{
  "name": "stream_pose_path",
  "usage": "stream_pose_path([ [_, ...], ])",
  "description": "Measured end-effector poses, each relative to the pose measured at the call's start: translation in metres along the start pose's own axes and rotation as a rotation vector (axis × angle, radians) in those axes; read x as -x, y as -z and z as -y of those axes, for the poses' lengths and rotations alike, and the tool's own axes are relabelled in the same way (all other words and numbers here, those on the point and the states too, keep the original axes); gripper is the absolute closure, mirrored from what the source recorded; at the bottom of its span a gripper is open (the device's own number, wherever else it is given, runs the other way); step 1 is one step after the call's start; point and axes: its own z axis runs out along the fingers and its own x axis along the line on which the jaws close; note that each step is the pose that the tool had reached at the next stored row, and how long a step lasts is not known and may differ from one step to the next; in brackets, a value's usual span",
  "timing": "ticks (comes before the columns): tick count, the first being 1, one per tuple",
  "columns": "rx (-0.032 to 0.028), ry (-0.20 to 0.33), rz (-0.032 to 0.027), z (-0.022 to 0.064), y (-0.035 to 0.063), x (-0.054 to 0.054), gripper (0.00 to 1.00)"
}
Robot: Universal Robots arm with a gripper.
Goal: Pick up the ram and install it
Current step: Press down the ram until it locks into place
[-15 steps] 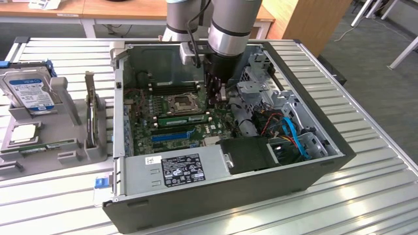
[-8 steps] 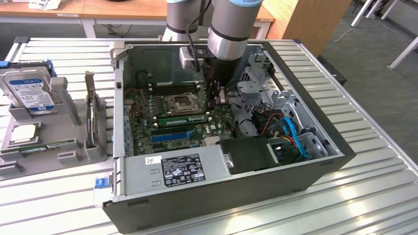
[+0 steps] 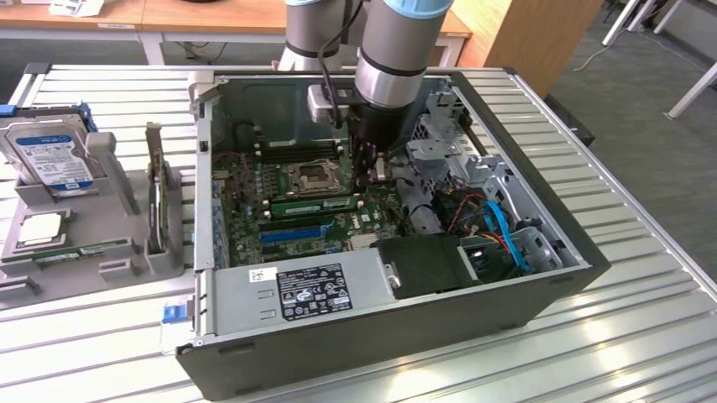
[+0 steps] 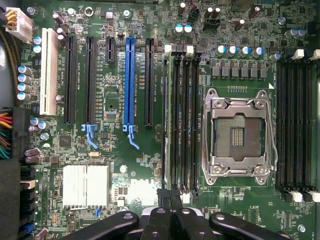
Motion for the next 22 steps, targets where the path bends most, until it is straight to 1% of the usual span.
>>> stream_pose_path([
  [4, -0.0001, 0.0, 0.0003, 0.0, -0.0003, 0.0005, 0.9],
  [15, -0.0001, 0.0, 0.0004, 0.0001, -0.0029, 0.0068, 0.9],
  [19, 0.0, 0.0, 0.0002, 0.0, -0.003, 0.007, 0.9],
  [22, -0.0001, 0.0, 0.0004, 0.0001, -0.0066, 0.007, 0.9],
])
